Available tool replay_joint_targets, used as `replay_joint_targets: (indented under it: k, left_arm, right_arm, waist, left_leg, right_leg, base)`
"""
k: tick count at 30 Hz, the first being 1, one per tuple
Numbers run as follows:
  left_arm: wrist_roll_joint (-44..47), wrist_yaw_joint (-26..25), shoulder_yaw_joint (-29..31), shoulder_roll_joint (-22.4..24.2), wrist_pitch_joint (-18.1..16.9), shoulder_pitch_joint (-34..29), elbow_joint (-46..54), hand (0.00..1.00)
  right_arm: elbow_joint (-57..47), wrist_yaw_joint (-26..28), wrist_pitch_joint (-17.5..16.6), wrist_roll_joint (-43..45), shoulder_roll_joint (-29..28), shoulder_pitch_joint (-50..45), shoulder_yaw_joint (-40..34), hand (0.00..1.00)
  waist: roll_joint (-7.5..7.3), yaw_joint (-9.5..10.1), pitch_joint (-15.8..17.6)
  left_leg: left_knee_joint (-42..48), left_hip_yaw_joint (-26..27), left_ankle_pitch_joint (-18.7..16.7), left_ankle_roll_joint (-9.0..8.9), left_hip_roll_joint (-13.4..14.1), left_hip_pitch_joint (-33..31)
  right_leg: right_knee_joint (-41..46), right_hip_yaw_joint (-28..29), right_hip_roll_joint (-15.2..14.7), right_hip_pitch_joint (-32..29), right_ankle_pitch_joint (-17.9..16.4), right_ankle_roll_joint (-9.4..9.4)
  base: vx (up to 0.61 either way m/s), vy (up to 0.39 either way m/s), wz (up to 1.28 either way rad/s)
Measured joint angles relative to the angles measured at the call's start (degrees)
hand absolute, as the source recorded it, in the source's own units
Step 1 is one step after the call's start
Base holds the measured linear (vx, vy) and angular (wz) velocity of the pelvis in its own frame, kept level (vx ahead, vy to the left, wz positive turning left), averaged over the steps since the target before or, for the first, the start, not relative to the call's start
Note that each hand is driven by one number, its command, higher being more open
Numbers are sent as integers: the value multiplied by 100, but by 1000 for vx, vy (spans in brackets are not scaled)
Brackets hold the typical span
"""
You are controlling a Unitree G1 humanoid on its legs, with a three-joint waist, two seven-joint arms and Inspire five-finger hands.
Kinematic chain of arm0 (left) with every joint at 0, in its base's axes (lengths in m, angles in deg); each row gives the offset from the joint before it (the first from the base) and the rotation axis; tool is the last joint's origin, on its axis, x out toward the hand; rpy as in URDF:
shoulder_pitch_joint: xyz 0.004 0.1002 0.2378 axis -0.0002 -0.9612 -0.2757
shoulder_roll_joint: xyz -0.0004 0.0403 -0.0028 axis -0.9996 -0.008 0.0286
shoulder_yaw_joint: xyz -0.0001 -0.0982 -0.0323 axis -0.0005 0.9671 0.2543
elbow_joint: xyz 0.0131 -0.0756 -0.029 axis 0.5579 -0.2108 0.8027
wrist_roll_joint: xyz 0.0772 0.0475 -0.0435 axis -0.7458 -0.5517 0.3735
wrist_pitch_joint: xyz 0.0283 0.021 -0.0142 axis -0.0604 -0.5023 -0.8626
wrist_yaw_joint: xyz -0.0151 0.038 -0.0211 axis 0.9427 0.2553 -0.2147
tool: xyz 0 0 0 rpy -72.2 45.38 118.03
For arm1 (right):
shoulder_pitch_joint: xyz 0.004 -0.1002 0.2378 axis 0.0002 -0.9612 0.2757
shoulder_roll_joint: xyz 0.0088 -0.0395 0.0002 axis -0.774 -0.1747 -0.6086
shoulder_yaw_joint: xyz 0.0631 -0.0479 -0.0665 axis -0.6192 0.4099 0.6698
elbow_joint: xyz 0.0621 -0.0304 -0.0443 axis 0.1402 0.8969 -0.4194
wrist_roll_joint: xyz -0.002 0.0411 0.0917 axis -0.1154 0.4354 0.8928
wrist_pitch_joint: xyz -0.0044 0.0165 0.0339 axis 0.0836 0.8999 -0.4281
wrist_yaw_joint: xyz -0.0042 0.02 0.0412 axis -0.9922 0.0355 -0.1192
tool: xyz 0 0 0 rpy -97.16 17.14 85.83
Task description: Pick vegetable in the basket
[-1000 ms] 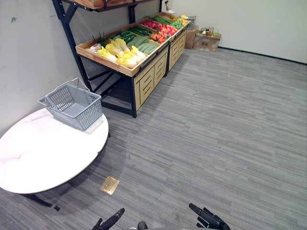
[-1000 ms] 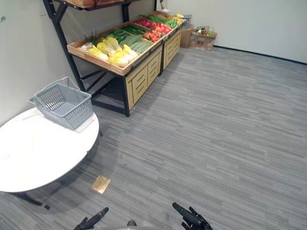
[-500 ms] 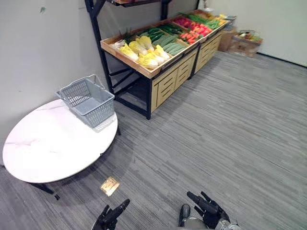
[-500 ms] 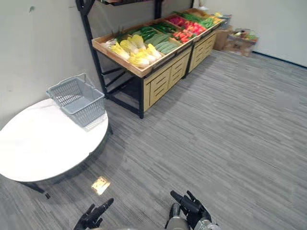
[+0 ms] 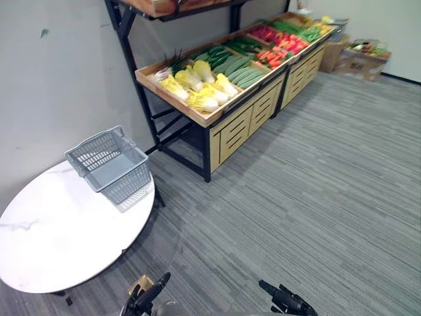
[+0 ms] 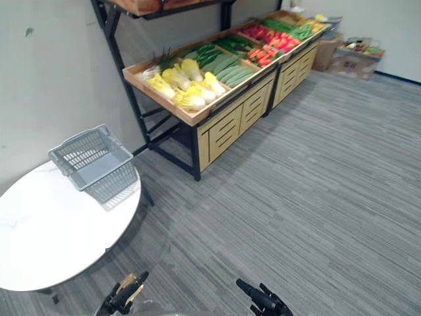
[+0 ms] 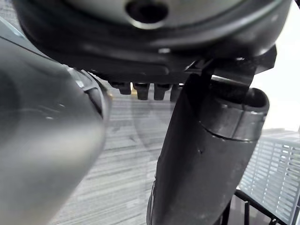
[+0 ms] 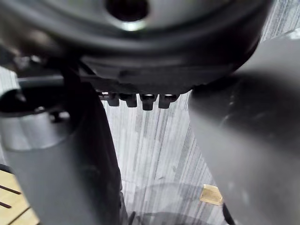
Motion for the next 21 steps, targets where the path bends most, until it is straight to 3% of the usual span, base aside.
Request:
replay_joint_targets:
  k: [1,2,5,8,12,14,16,17,19,20,21]
  left_arm:
    - [-4,43,-43,75,31,-105,2,100]
    - [-87,58,-67,-146,53,-9,-102,100]
    - [-286,36,-69,-256,13,56,-179,100]
    - [-459,24,-270,-245,37,63,-282,100]
    - [-565,16,-286,-101,125,169,-287,100]
    - [-604,17,-291,-135,126,218,-287,100]
    - [-536,-5,-467,-262,104,245,-264,100]
    - [-535,-20,-518,-267,104,255,-271,100]
    - [-460,-76,-677,-279,104,262,-279,100]
    - [-450,-93,-713,-295,107,266,-280,100]
    - [-448,-102,-767,-290,115,272,-282,100]
  right_arm:
    - [-10,1,-26,3,119,-46,2,100]
    - [88,-76,-59,56,-106,-13,72,100]
    - [122,-48,-108,222,-249,84,105,100]
    - [114,-33,-243,406,-236,57,110,100]
    - [46,-95,-310,536,-167,60,59,100]
    - [32,-124,-295,681,-234,26,-12,100]
    - [37,-116,-290,673,-331,-138,-156,100]
    - [47,-116,-290,672,-309,-152,-167,100]
    - [105,-83,-379,685,-257,-100,-258,100]
    - [108,-72,-390,695,-244,-90,-321,100]
    - [101,-56,-424,723,-269,-87,-381,100]
  waist:
    - [210,32,-88]
    - [-102,-29,-150]
    - [-299,-13,-166]
    - [-199,-62,-202]
    - [-38,-105,-133]
    - [-146,-106,-100]
    - [-398,-114,-150]
    - [-385,-116,-147]
    - [-235,-131,-92]
    - [-226,-163,-76]
    - [-195,-236,-42]
  left_leg:
    - [-1059,-59,1249,394,-173,-92]
    - [-1313,-146,1251,822,-465,-41]
    - [-1814,-235,1352,738,-752,216]
    - [-2591,-284,1509,669,-1161,782]
    - [-2709,-308,1547,658,-1291,838]
    - [-2702,-332,1493,670,-1390,851]
    - [-2671,-216,1282,709,-1585,887]
    - [-2671,-265,1278,710,-1586,897]
    - [-2669,-651,1136,748,-1517,1051]
    - [-2669,-803,1083,800,-1443,1106]
    - [-2667,-1042,1018,824,-1379,1169]
  right_leg:
    - [164,52,195,4,-172,267]
    - [209,290,37,-25,-550,282]
    - [101,557,78,-163,-577,226]
    - [65,534,-59,3,-799,336]
    - [-35,347,-149,116,-855,430]
    - [-133,157,-224,239,-858,524]
    - [-134,-191,-414,403,-855,850]
    - [58,-254,-411,357,-848,887]
    - [1597,-280,-521,-137,-617,1080]
    - [2129,-183,-552,-325,-492,1025]
    - [2658,-7,-541,-550,-581,869]
  base:
    - [535,302,67]
    - [428,220,62]
    - [169,73,40]
    - [32,28,22]
    - [2,-15,15]
    - [77,-62,34]
    - [128,-57,57]
    - [163,7,58]
    - [211,85,63]
    - [225,86,83]
    - [192,30,95]
